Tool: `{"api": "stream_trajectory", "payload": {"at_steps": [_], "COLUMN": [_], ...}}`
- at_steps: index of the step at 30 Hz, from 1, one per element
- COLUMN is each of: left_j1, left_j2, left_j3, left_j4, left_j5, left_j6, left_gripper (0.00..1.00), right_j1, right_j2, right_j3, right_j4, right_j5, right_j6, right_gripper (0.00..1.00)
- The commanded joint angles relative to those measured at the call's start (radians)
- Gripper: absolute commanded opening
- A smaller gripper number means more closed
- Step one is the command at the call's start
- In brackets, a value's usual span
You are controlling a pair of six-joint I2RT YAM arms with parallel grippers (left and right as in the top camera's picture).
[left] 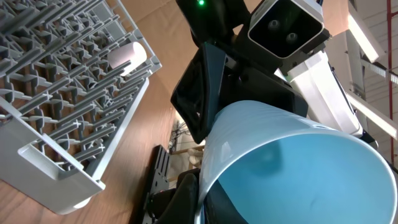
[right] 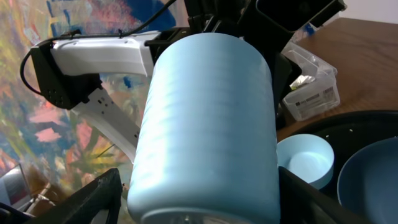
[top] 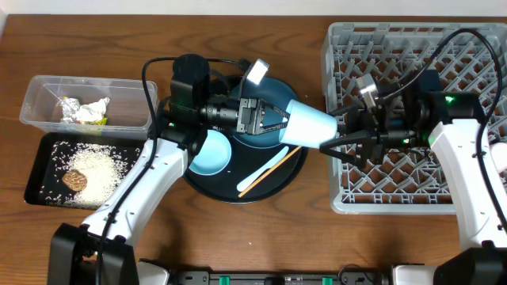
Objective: Sort waste into correct bins and load items into the dishwasher rack
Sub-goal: 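Lift the light-blue cup and pass it to the right gripper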
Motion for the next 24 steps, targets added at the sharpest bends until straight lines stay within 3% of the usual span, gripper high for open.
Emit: {"api": "stream_trajectory", "payload": {"at_steps": [1, 8, 24], "left_j1": [-0.002, -0.020, -0.020], "left_j2": [-0.005, -0.005, -0.005], "left_j3": [0.023, 0.023, 0.023], "left_j4": [0.005, 0.006, 0.006], "left_j5": [0.000, -0.002, -0.002], "left_j6": [-0.002, -0.002, -0.002], "left_gripper": [0.06, 0.06, 0.06], "right_j1": [0.020, 0.024, 0.024], "right_j2": [-0.011, -0.011, -0.011], "right_j3": [0.010, 0.010, 0.010], "right_j4": [0.006, 0.016, 0.060], "right_j5": [-0.035, -0.035, -0.030], "right_j6": [-0.019, -0.019, -0.019], "right_gripper": [0.69, 0.63, 0.36]}}
